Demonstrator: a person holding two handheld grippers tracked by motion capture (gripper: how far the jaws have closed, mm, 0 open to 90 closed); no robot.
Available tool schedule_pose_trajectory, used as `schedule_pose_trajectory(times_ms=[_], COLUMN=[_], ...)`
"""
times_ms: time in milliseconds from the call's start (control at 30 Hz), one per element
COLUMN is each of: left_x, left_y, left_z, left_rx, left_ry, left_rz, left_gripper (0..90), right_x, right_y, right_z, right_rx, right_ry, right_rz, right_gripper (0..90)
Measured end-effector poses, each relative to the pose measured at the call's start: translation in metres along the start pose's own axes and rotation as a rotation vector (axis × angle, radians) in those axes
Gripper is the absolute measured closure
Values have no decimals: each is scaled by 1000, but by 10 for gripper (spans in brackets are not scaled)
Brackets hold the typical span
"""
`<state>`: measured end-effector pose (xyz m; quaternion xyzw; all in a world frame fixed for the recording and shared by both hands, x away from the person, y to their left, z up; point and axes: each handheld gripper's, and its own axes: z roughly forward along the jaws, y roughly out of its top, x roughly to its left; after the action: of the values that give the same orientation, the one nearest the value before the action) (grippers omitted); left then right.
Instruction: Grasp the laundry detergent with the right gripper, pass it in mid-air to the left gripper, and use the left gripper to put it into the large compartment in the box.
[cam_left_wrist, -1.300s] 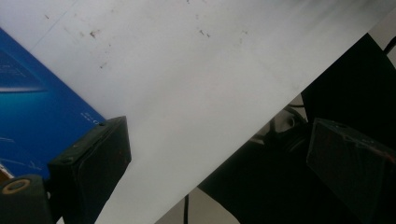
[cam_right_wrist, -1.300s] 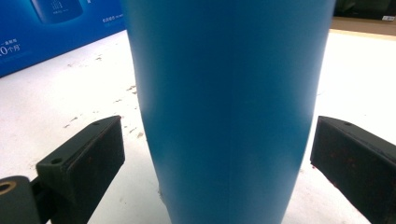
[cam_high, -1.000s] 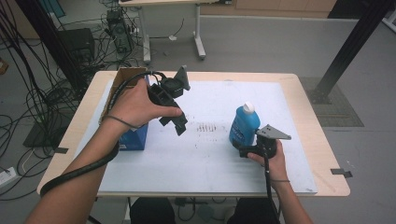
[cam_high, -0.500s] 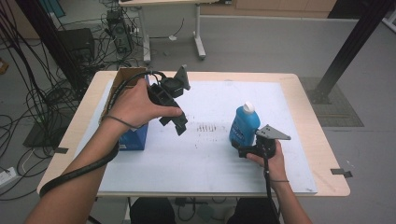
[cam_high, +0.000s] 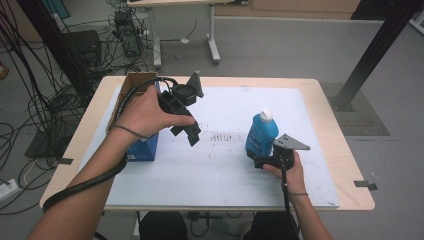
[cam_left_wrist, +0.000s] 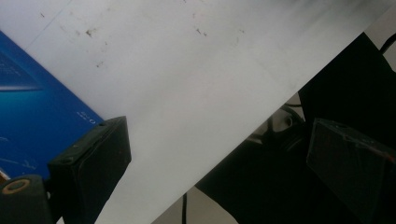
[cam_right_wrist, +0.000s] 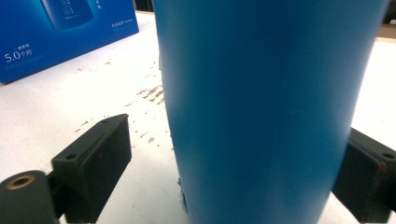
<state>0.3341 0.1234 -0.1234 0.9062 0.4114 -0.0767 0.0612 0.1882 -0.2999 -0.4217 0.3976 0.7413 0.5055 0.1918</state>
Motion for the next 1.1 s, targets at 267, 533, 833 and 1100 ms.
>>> schedule_pose_trajectory(times_ms=[267,533,833,1100], left_x=[1,1,0,0], left_y=[0,2,4,5], left_z=[2,3,4,5], left_rx=[2,5,5,12], left_ry=[-4,-3,-4,-3], left_rz=[0,2,1,4], left_gripper=[66,68,68,68], right_x=[1,2,3,4], right_y=[-1,-2,-4,-6], right_z=[2,4,5,8], right_rx=[-9,-14,-27,-29], right_ry=[-10,-22,-33,-40], right_rz=[-7,-2,4,5], right_gripper=[156,205,261,281])
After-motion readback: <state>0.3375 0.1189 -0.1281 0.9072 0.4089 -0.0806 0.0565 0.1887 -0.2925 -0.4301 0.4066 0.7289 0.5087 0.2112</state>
